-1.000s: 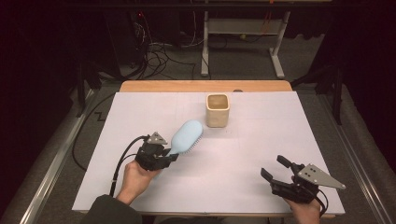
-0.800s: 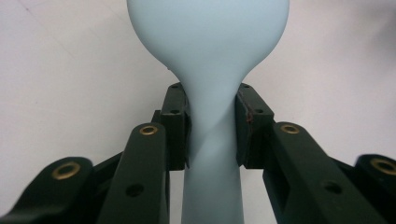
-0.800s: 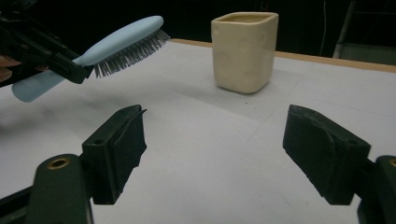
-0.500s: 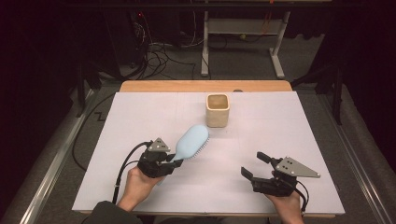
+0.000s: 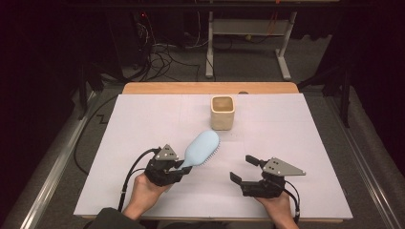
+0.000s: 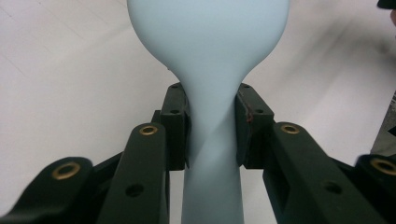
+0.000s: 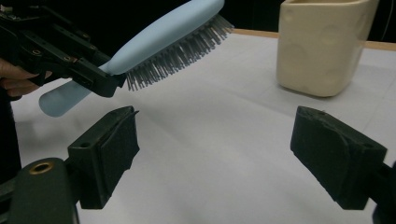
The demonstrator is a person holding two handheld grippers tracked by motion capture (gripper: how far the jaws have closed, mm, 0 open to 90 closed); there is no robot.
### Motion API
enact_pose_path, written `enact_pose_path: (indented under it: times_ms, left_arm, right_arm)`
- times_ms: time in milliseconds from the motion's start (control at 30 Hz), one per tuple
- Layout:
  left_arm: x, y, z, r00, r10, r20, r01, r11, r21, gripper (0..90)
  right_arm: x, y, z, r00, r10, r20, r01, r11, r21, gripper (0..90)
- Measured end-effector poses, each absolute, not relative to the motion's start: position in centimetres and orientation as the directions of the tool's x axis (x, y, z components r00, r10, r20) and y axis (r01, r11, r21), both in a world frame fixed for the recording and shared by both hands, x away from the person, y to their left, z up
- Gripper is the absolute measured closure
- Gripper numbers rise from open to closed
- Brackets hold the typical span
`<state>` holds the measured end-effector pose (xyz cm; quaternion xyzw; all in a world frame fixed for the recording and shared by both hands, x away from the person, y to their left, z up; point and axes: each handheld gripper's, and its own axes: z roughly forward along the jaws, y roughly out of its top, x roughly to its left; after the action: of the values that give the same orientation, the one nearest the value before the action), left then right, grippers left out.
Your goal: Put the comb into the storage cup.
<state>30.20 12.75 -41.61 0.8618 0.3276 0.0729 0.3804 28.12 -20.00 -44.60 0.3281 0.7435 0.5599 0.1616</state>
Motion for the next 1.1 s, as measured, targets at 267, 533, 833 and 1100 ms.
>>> enact_pose_path:
  times_ms: [267,533,833,1100]
  left_arm:
    - [30.1,12.3,-41.7,0.784,0.608,-0.129,0.502,-0.498,0.707,69.6]
    - [29.9,11.8,-41.7,0.795,0.593,-0.128,0.49,-0.503,0.712,69.6]
    - [29.6,11.4,-41.6,0.807,0.577,-0.123,0.475,-0.512,0.716,69.6]
    - [29.4,10.9,-41.7,0.815,0.569,-0.113,0.465,-0.524,0.714,69.5]
  right_arm:
    - [28.4,-18.8,-44.7,-0.738,0.661,0.136,0.316,0.161,0.935,14.7]
    - [28.9,-17.6,-44.8,-0.747,0.643,0.169,0.342,0.154,0.927,14.4]
    - [29.7,-16.4,-44.9,-0.753,0.624,0.208,0.377,0.151,0.914,14.6]
    - [30.3,-15.7,-44.8,-0.757,0.608,0.238,0.398,0.141,0.907,14.7]
